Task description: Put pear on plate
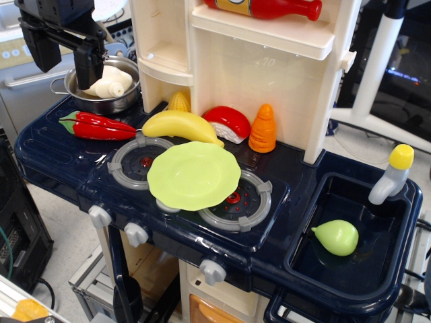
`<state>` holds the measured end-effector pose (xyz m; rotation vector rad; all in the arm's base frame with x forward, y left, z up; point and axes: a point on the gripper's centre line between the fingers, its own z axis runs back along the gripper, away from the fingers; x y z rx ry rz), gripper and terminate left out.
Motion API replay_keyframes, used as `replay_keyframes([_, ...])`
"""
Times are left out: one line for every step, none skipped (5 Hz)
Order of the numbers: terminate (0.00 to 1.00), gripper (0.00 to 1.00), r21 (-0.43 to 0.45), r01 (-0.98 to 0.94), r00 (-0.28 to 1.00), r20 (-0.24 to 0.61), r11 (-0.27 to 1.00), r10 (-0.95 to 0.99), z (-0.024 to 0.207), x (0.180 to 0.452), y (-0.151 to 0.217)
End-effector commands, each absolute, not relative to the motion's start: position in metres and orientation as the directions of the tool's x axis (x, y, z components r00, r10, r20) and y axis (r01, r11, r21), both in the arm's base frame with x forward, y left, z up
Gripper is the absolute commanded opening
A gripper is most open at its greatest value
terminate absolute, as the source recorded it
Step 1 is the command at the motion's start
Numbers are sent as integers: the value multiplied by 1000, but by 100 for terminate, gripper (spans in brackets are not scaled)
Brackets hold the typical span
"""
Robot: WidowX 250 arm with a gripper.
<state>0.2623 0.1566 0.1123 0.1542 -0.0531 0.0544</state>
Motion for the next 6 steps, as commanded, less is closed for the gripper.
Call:
replay_keyframes([0,100,152,-58,997,57,987,50,112,262,157])
replay_keyframes([0,100,177,-258,966,66,950,250,126,250,107])
replay_keyframes([0,100,199,-470,882,137,860,450,135,235,55])
replay_keyframes([0,100,169,-657,753,178,735,633,138,238,5])
replay_keyframes([0,100,94,-760,649,155,643,745,121,255,-43])
replay_keyframes([0,100,59,-802,597,90,595,797,106,269,-91])
